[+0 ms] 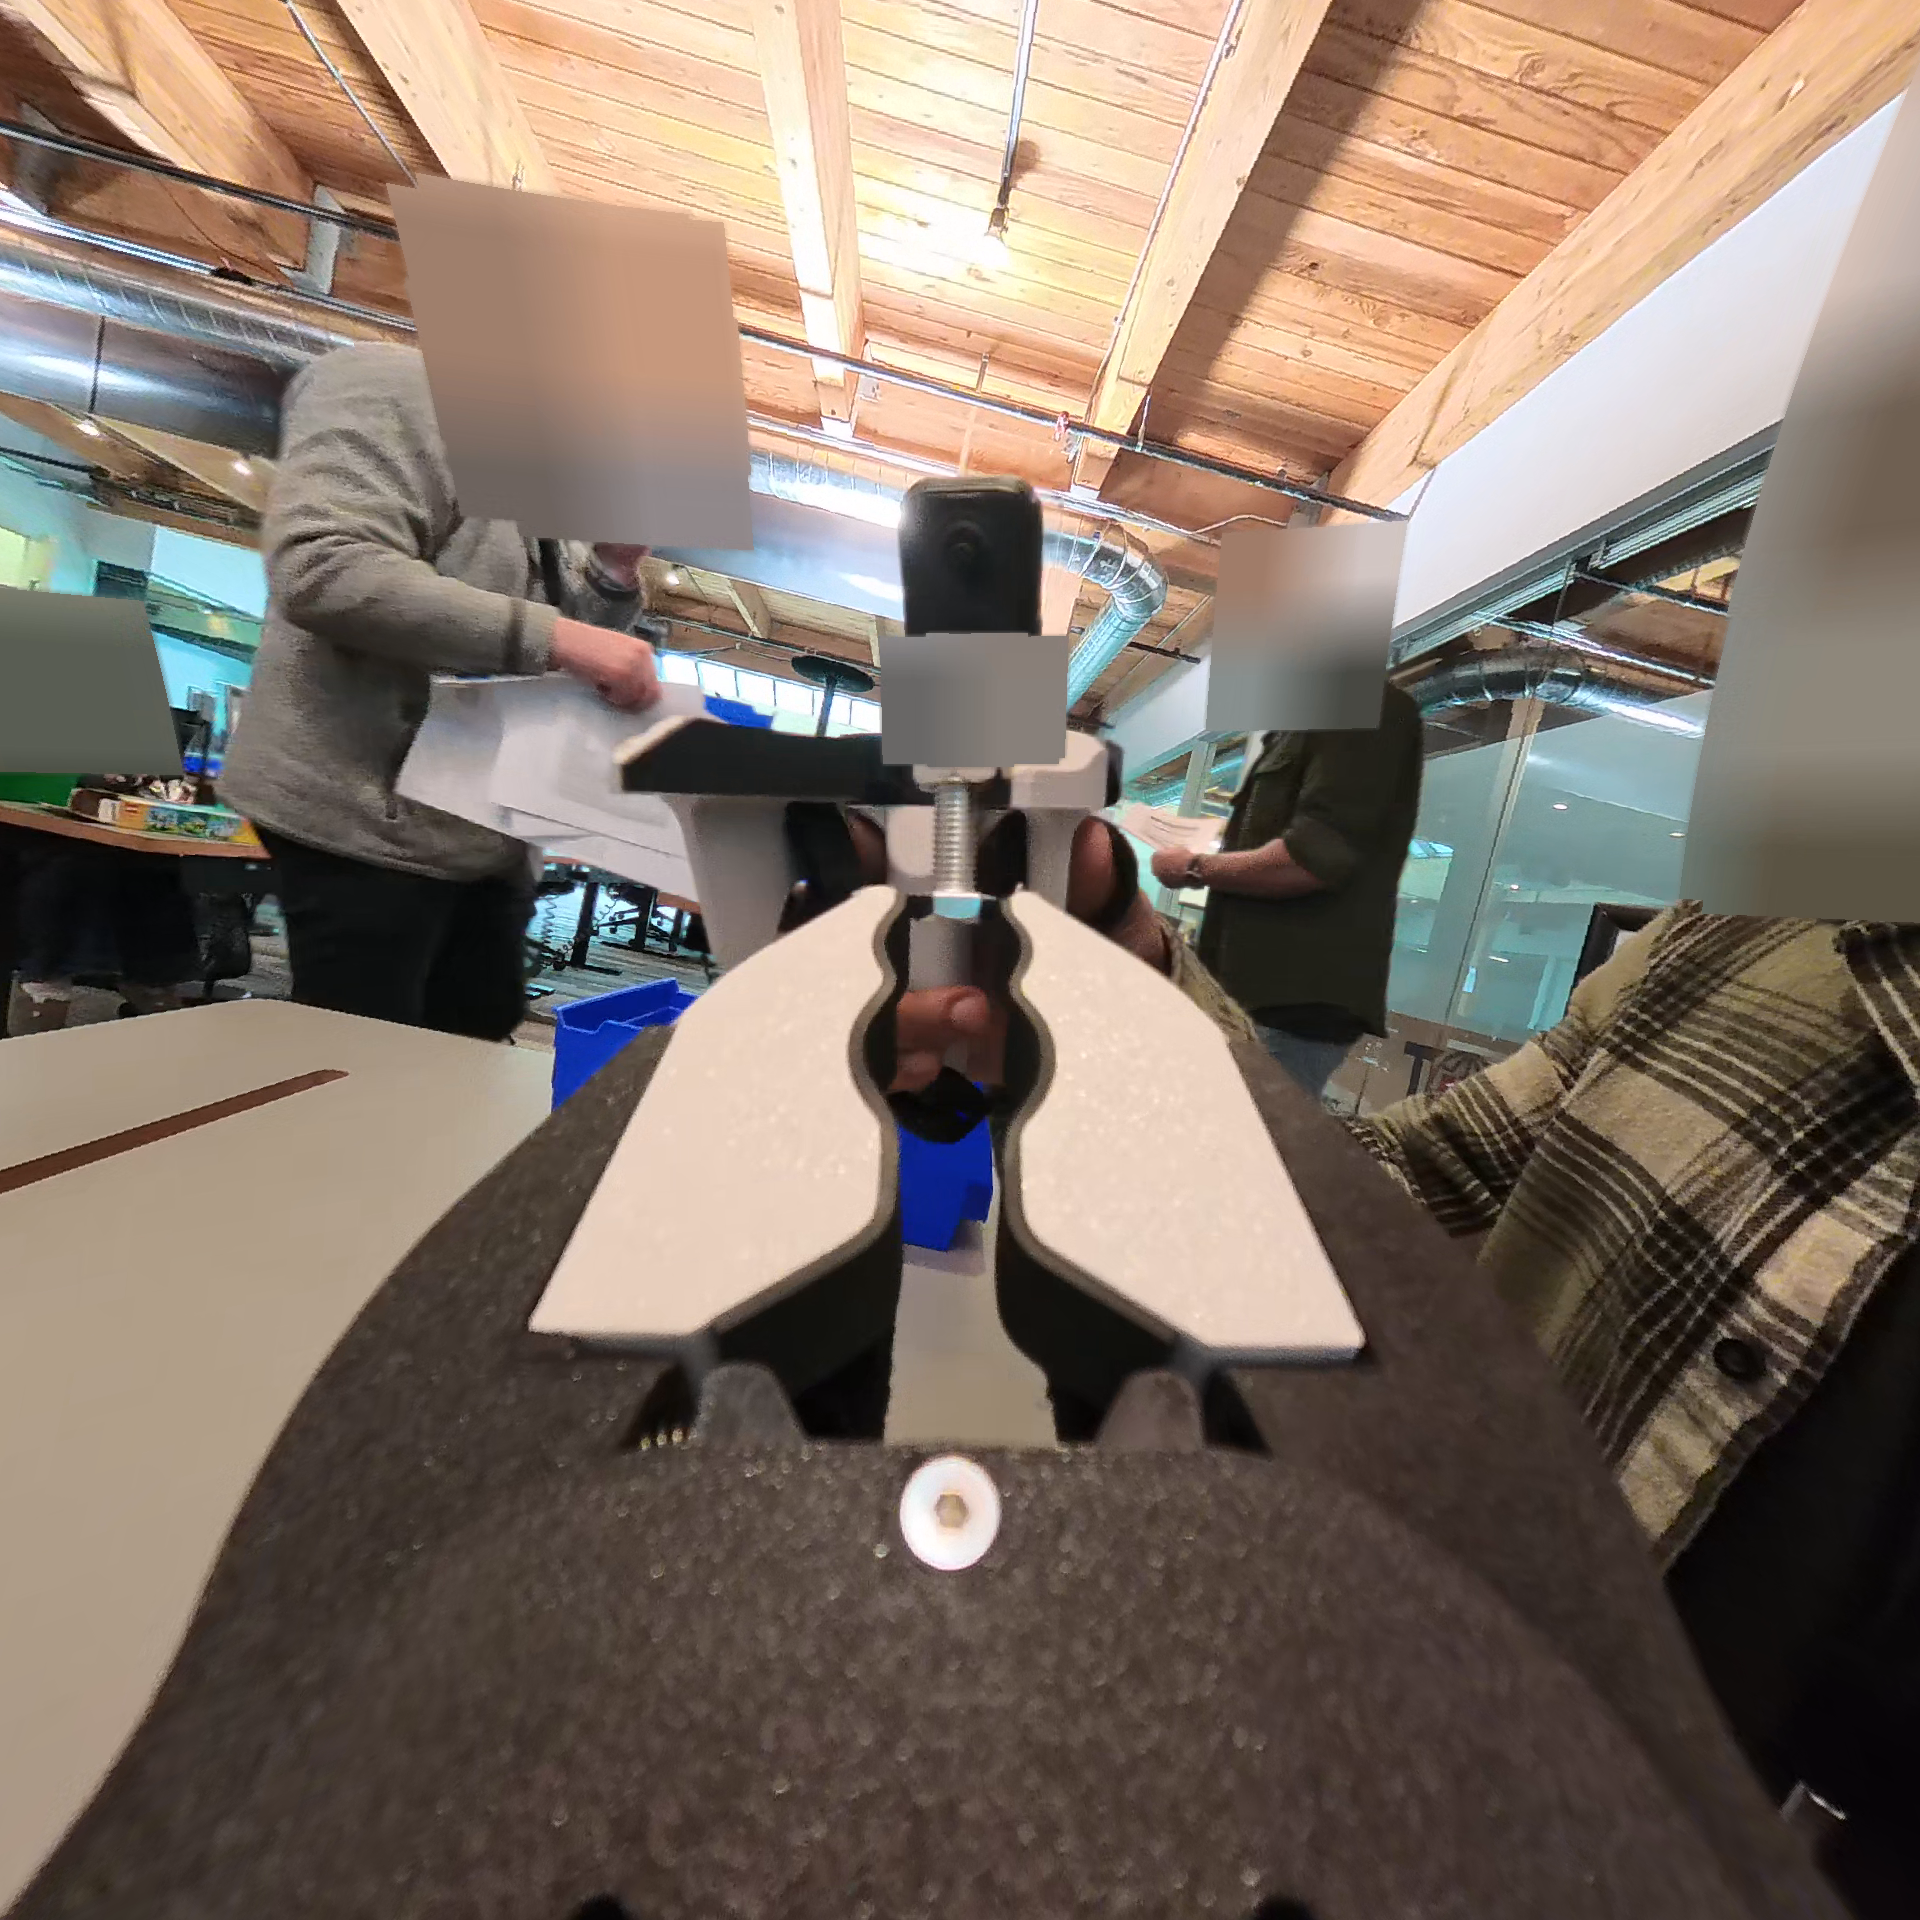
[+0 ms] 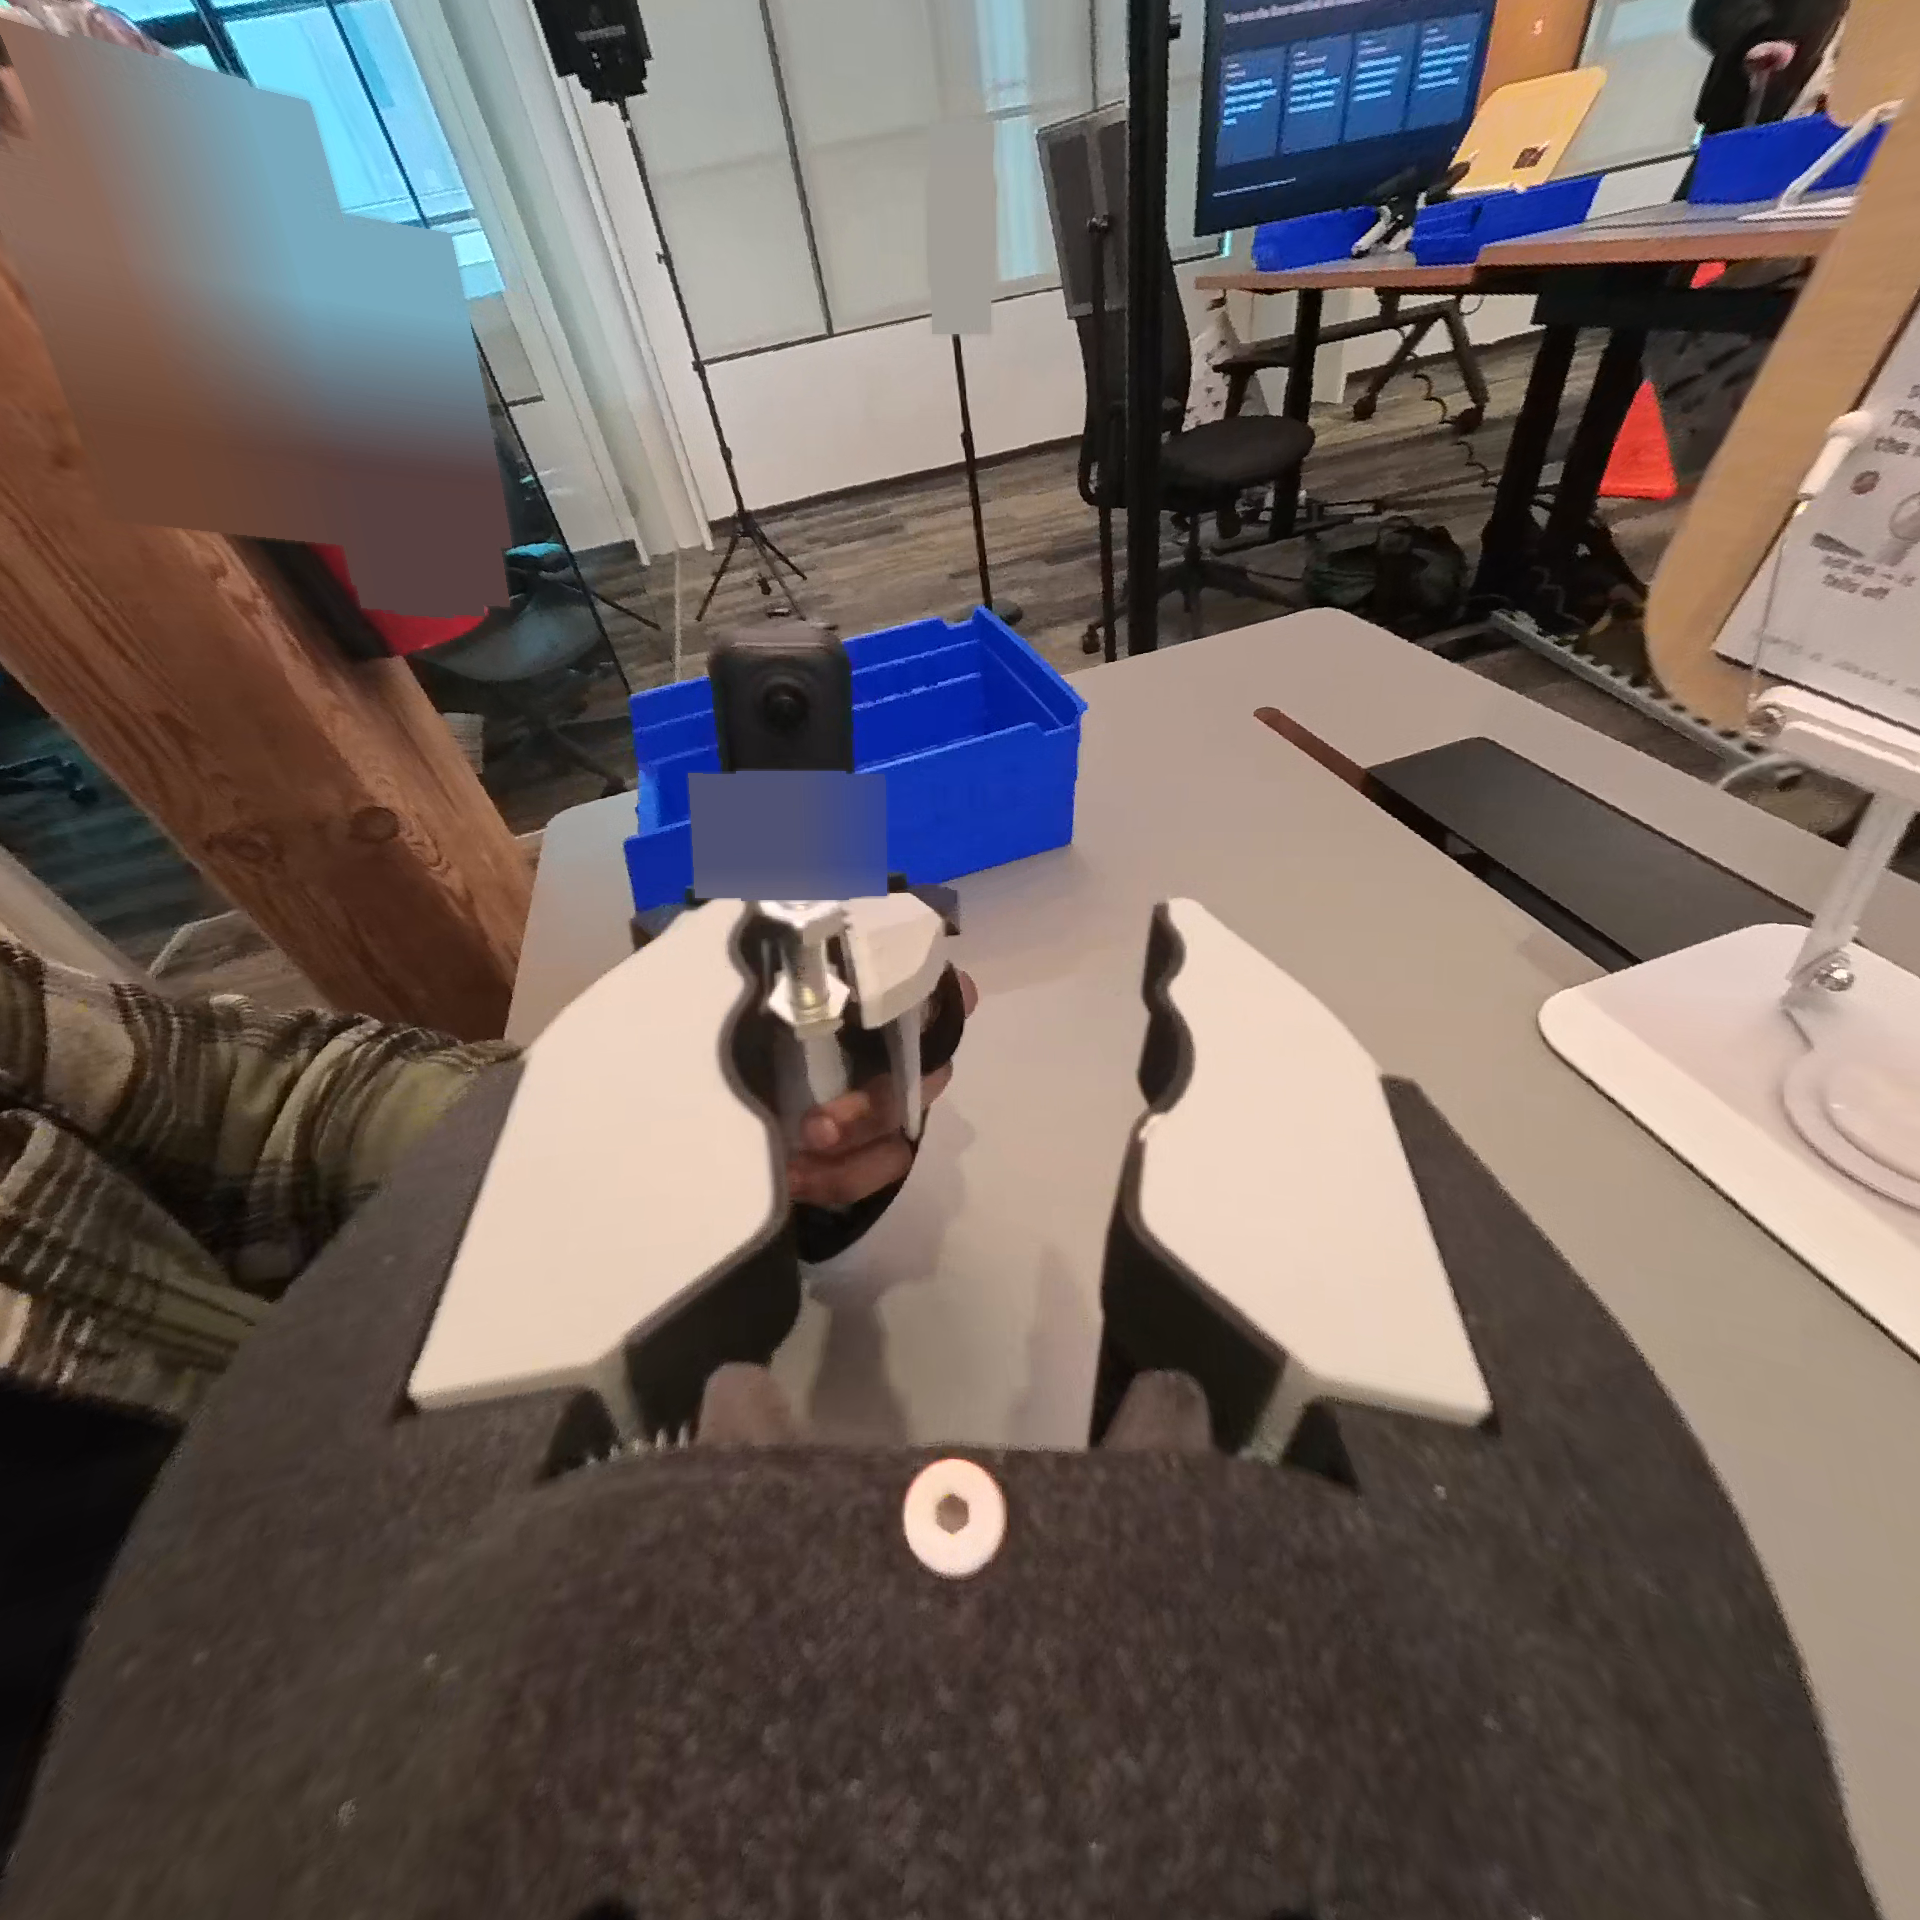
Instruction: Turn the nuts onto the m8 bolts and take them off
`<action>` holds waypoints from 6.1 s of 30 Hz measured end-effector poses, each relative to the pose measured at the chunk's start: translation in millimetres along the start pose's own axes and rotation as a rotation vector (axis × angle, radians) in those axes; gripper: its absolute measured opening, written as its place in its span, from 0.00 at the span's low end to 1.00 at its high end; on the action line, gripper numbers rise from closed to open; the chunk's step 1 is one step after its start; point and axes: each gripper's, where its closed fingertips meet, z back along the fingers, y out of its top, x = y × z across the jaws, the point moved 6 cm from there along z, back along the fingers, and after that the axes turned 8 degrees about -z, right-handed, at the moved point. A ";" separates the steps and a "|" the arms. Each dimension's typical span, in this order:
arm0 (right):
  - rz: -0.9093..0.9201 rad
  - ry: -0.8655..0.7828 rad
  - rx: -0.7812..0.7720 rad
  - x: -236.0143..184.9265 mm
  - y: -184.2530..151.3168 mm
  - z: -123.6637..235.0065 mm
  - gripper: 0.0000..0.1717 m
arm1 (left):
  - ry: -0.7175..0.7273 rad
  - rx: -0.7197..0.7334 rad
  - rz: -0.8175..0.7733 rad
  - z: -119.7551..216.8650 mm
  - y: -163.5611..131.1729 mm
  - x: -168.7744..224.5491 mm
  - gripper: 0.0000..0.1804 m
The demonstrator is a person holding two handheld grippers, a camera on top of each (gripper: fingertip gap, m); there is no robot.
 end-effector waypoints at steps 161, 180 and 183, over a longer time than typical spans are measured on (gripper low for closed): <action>0.263 0.353 -0.295 -16.9 17.8 8.7 0.24 | -0.219 0.048 0.097 -3.6 5.6 16.0 0.08; 0.164 0.269 -0.205 -29.6 24.8 5.8 0.37 | -0.191 0.051 0.079 -2.9 6.4 15.3 0.08; 0.129 0.238 -0.212 -34.8 21.5 2.1 0.25 | -0.174 0.053 0.072 -1.5 7.1 13.8 0.08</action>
